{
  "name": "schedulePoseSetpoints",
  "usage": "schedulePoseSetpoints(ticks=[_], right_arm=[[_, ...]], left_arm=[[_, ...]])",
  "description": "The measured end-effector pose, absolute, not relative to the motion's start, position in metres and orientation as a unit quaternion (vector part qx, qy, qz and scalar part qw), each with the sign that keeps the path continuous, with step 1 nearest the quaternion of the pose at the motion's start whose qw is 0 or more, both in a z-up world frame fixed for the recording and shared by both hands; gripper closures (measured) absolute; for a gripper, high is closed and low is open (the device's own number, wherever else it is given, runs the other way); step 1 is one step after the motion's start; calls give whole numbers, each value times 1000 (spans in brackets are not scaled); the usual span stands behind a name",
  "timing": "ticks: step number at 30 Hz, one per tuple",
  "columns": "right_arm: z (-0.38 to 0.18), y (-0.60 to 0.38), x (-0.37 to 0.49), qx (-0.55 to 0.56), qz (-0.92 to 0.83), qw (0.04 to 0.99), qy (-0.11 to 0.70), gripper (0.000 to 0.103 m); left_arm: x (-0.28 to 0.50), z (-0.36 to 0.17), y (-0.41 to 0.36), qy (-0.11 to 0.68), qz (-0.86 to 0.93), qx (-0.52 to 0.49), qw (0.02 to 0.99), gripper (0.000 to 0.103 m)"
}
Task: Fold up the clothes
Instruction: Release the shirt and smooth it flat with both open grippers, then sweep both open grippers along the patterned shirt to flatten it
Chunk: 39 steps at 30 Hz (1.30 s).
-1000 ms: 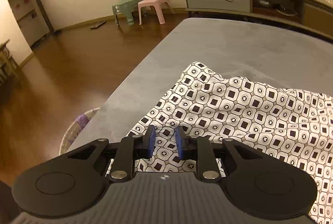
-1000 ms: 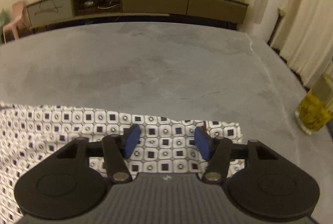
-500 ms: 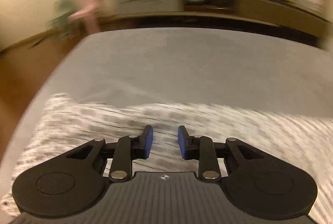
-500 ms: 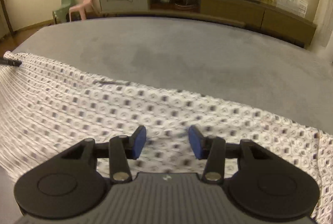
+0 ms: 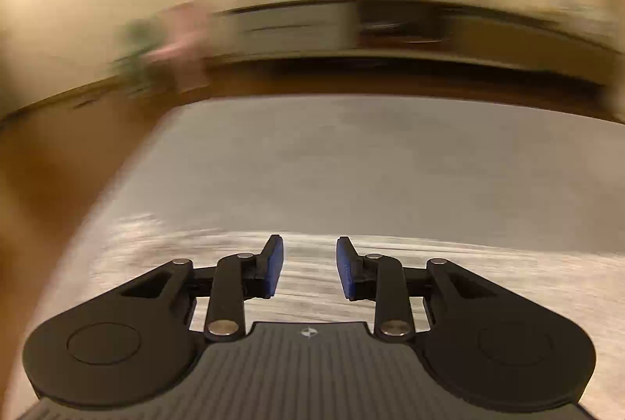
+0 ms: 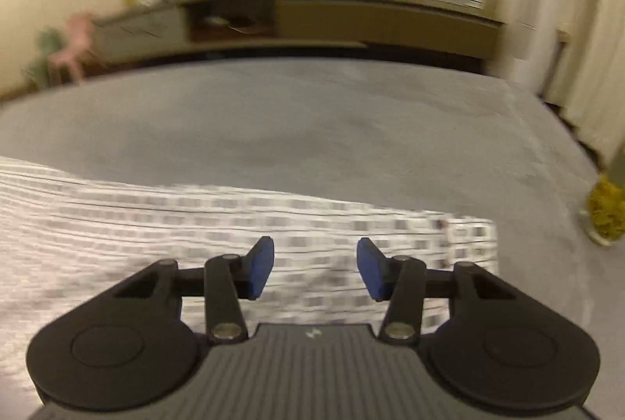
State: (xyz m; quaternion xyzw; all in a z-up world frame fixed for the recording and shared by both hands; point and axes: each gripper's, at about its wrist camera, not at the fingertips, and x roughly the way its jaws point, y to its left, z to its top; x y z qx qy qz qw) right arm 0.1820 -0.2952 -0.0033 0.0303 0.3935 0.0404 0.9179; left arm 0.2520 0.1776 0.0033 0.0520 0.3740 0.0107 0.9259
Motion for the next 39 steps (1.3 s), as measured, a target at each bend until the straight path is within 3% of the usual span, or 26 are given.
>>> schedulePoseSetpoints(ticks=[5, 8, 10, 12, 17, 19, 23, 28, 30, 34, 36, 39], right_arm=[[-4, -260, 172, 5, 128, 909, 396, 56], [-15, -247, 162, -47, 150, 897, 413, 56], [-20, -255, 150, -79, 153, 895, 412, 51], [-17, -273, 144, -78, 145, 888, 430, 51], [-13, -324, 123, -73, 121, 875, 463, 52], [-14, -331, 112, -79, 108, 880, 456, 58], [2, -304, 120, -43, 133, 909, 393, 57], [-10, -288, 166, -37, 96, 913, 394, 59], [-19, -314, 177, -7, 65, 904, 422, 63], [-20, -361, 174, -23, -24, 906, 423, 60], [-17, -361, 168, -40, -49, 906, 418, 57], [-7, -345, 157, -62, -50, 913, 400, 62]], left_arm=[[253, -27, 94, 412, -66, 102, 903, 70], [263, -31, 91, 414, -44, 109, 903, 66], [265, -31, 95, 408, -19, 112, 906, 62], [267, -33, 101, 402, 8, 118, 908, 54], [264, -24, 80, 393, 55, 137, 908, 58], [250, -11, 54, 388, 2, 128, 913, 58], [217, 5, -8, 387, -131, 112, 906, 58], [190, -24, -59, 416, -204, 159, 872, 58], [189, -34, -55, 421, -200, 164, 869, 56], [199, -38, -33, 432, -188, 151, 869, 56], [201, -32, -17, 427, -187, 139, 874, 56], [202, -17, 19, 414, -162, 119, 888, 56]])
